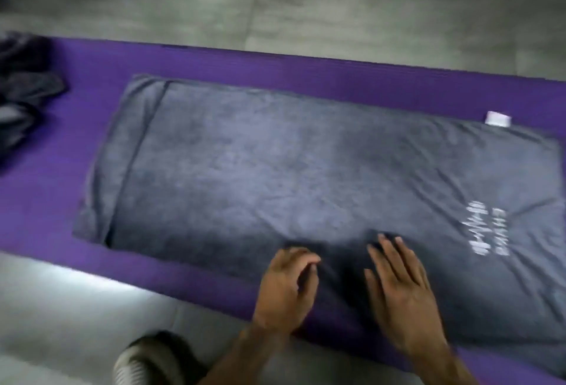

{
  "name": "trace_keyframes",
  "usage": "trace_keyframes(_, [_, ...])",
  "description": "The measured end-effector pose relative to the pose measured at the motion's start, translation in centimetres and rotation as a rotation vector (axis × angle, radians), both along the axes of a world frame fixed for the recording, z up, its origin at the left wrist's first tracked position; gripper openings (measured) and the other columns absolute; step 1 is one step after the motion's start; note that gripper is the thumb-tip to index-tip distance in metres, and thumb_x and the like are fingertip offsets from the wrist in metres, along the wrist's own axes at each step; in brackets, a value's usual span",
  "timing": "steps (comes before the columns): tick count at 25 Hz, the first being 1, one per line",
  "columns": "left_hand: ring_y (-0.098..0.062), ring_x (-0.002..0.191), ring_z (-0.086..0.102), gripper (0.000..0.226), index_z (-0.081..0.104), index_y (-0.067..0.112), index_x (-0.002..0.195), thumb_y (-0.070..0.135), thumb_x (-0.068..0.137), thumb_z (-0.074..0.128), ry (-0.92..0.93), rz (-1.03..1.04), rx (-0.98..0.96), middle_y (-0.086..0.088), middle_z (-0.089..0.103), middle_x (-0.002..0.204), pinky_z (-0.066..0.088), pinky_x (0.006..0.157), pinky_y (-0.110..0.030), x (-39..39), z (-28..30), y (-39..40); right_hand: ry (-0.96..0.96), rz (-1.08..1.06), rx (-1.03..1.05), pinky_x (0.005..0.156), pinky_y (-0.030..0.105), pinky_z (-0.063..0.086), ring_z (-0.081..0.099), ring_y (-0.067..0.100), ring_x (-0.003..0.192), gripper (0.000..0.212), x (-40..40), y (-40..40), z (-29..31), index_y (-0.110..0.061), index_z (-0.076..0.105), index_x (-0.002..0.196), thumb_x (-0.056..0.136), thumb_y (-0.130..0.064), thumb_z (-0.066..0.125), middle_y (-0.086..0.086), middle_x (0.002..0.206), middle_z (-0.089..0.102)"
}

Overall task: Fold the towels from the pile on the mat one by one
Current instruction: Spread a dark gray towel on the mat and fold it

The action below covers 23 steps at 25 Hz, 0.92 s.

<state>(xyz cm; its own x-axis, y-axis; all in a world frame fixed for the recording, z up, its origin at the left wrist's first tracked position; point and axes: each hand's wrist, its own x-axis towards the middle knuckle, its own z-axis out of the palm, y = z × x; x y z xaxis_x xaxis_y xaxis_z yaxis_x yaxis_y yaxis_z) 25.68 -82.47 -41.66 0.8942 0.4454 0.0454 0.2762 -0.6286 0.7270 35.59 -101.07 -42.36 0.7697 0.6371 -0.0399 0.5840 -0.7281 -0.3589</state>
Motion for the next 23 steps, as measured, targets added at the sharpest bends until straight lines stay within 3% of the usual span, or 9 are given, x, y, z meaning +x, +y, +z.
trace_keyframes(3, [-0.019, 0.092, 0.053, 0.029, 0.068, 0.016, 0.102, 0.027, 0.087, 0.046, 0.069, 0.339, 0.126, -0.005, 0.066, 0.102, 0.037, 0.090, -0.020, -3.2, 0.0, 10.3, 0.025, 0.291, 0.039, 0.106, 0.039, 0.035, 0.052, 0.027, 0.128, 0.053, -1.0, 11.1, -0.2, -0.014, 0.063, 0.128, 0.103, -0.041, 0.025, 0.004, 0.141, 0.055])
trace_keyframes(7, [-0.042, 0.090, 0.052, 0.052, 0.061, 0.003, 0.114, 0.035, 0.082, 0.038, 0.247, 0.643, 0.282, -0.023, 0.058, 0.105, 0.040, 0.085, -0.045, -10.0, 0.8, 23.9, -0.054, 0.655, 0.039, 0.102, 0.044, 0.044, 0.050, 0.026, 0.130, 0.047, -2.2, 22.4, -1.0, -0.021, 0.058, 0.131, 0.095, -0.039, 0.034, 0.001, 0.144, 0.052])
trace_keyframes(10, [-0.049, 0.107, 0.050, 0.054, 0.053, -0.002, 0.128, 0.031, 0.087, 0.041, 0.412, 0.844, 0.208, -0.031, 0.052, 0.121, 0.039, 0.094, -0.052, -13.7, 0.8, 31.6, -0.139, 0.780, -0.002, 0.096, 0.049, 0.047, 0.050, 0.027, 0.130, 0.050, -2.8, 28.4, -1.8, -0.021, 0.057, 0.132, 0.093, -0.041, 0.033, 0.002, 0.144, 0.051])
trace_keyframes(12, [-0.045, 0.109, 0.053, 0.053, 0.055, 0.005, 0.129, 0.033, 0.085, 0.049, 0.501, 0.826, 0.164, -0.027, 0.054, 0.122, 0.042, 0.096, -0.046, -15.4, 0.3, 34.5, -0.184, 0.823, -0.041, 0.091, 0.050, 0.047, 0.051, 0.028, 0.127, 0.049, -2.7, 30.6, -2.1, -0.021, 0.058, 0.131, 0.093, -0.041, 0.035, 0.003, 0.144, 0.052])
trace_keyframes(14, [-0.031, 0.097, 0.061, 0.047, 0.061, 0.007, 0.120, 0.031, 0.079, 0.062, 0.438, 0.790, 0.026, -0.018, 0.063, 0.106, 0.049, 0.082, -0.032, -16.3, -0.1, 36.6, -0.208, 0.846, -0.051, 0.085, 0.051, 0.046, 0.053, 0.029, 0.121, 0.041, -2.4, 31.9, -2.4, -0.022, 0.059, 0.128, 0.093, -0.039, 0.047, 0.002, 0.143, 0.052])
trace_keyframes(16, [-0.012, 0.072, 0.063, 0.034, 0.065, 0.006, 0.103, 0.014, 0.073, 0.078, 0.335, 0.884, -0.282, 0.000, 0.069, 0.079, 0.048, 0.059, -0.016, -15.9, 0.4, 37.6, -0.183, 0.842, -0.043, 0.083, 0.050, 0.045, 0.053, 0.030, 0.116, 0.039, -2.0, 32.5, -2.2, -0.024, 0.058, 0.125, 0.089, -0.036, 0.060, 0.001, 0.142, 0.051])
trace_keyframes(18, [0.003, 0.045, 0.054, 0.016, 0.063, 0.002, 0.086, 0.002, 0.077, 0.077, 0.260, 0.972, -0.421, 0.012, 0.061, 0.050, 0.042, 0.046, -0.010, -14.5, 1.1, 37.5, -0.140, 0.839, -0.029, 0.082, 0.047, 0.044, 0.052, 0.028, 0.114, 0.038, -1.6, 32.7, -2.0, -0.027, 0.057, 0.123, 0.087, -0.036, 0.060, -0.004, 0.141, 0.050])
trace_keyframes(21, [-0.003, 0.042, 0.049, 0.016, 0.058, 0.008, 0.076, 0.013, 0.079, 0.073, 0.191, 0.974, -0.200, 0.003, 0.058, 0.050, 0.044, 0.046, -0.021, -12.1, 2.9, 34.7, 0.067, 0.767, 0.108, 0.082, 0.042, 0.044, 0.056, 0.021, 0.109, 0.032, -0.9, 33.2, -1.3, -0.029, 0.061, 0.117, 0.088, -0.038, 0.050, -0.012, 0.130, 0.057])
trace_keyframes(23, [-0.016, 0.053, 0.052, 0.017, 0.055, 0.014, 0.075, 0.029, 0.075, 0.063, 0.202, 0.752, 0.114, -0.001, 0.058, 0.061, 0.043, 0.053, -0.030, -10.4, 3.6, 30.7, 0.506, 0.432, 0.321, 0.087, 0.039, 0.050, 0.064, 0.015, 0.097, 0.025, 0.0, 34.3, -0.2, -0.025, 0.064, 0.114, 0.091, -0.029, 0.056, -0.008, 0.113, 0.068])
